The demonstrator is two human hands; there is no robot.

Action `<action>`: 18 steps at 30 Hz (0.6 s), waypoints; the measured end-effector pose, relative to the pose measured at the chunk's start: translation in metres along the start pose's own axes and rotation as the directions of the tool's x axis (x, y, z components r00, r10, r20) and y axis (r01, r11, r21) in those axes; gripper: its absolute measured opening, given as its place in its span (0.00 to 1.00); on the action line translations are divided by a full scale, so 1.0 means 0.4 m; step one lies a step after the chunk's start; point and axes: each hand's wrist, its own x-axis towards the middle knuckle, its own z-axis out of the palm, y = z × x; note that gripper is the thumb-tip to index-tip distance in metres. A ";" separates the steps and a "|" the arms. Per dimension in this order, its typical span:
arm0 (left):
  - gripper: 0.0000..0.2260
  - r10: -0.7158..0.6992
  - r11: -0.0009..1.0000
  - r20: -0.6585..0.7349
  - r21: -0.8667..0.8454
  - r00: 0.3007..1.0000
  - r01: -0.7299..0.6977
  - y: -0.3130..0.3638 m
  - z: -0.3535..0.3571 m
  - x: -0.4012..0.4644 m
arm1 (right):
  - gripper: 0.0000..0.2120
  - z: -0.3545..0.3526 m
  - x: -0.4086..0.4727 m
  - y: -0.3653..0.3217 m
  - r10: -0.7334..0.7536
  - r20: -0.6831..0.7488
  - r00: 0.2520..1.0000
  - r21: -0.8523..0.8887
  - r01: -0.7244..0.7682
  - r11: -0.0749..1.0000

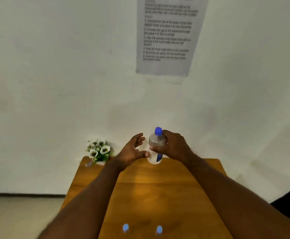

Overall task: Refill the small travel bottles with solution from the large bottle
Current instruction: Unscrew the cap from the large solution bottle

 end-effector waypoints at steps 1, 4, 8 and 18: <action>0.43 0.047 0.999 0.006 0.023 0.999 -0.048 0.057 0.000 0.008 | 0.33 -0.048 0.017 -0.037 -0.025 -0.012 1.000 -0.010 0.025 1.000; 0.48 0.198 0.980 0.027 0.024 0.980 -0.199 0.232 -0.001 0.026 | 0.31 -0.192 0.064 -0.156 -0.098 -0.054 0.994 -0.060 0.095 0.994; 0.35 0.400 0.916 0.075 0.002 0.914 -0.401 0.443 -0.013 0.013 | 0.23 -0.355 0.105 -0.296 -0.187 -0.165 0.968 -0.103 0.172 0.980; 0.32 0.646 0.763 -0.021 0.021 0.763 -0.646 0.739 -0.006 -0.029 | 0.29 -0.564 0.130 -0.520 -0.297 -0.251 0.921 -0.046 0.295 0.954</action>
